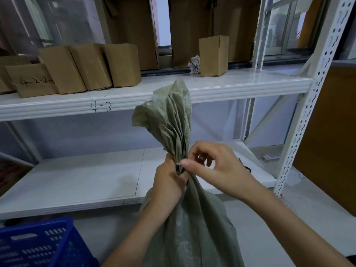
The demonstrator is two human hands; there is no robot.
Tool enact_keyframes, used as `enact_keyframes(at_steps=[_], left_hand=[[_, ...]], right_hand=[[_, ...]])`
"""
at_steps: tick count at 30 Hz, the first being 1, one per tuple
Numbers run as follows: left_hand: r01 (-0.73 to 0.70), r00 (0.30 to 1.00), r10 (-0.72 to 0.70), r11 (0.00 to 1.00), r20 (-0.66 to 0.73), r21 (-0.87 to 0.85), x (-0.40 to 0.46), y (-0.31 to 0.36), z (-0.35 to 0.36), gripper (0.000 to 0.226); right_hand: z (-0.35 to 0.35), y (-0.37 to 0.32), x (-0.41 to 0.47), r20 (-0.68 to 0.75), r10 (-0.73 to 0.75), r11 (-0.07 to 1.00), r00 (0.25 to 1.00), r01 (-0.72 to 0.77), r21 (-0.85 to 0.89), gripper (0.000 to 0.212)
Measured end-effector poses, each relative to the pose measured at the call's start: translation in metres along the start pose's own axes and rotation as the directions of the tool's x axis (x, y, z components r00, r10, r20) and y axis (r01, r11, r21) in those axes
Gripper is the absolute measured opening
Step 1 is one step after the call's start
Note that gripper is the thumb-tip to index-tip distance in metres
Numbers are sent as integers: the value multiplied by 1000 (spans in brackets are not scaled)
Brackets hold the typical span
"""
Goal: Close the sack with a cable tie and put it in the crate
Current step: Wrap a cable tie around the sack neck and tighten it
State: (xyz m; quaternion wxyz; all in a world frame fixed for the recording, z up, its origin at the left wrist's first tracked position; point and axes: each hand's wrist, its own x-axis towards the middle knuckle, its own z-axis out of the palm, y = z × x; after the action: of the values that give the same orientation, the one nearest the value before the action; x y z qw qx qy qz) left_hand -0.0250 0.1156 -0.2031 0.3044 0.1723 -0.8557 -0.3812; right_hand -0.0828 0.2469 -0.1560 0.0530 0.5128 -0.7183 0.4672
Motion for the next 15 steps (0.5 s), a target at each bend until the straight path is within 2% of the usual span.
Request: enact_keyframes(at_steps=[4, 9, 12, 15], left_hand=[[-27, 1000, 27, 999, -2, -19, 2, 0, -1, 43], [-4, 999, 6, 998, 33, -56, 5, 0, -1, 47], [85, 984, -36, 958, 176, -276, 10, -5, -9, 54], [218, 929, 6, 799, 370, -561, 12, -12, -23, 63]], right_hand=[[2, 12, 1, 72, -25, 991, 997, 34, -126, 20], [2, 17, 0, 66, -31, 992, 997, 38, -117, 19], [2, 21, 2, 64, -23, 992, 998, 31, -118, 15], [2, 24, 3, 41, -33, 993, 999, 37, -110, 16]])
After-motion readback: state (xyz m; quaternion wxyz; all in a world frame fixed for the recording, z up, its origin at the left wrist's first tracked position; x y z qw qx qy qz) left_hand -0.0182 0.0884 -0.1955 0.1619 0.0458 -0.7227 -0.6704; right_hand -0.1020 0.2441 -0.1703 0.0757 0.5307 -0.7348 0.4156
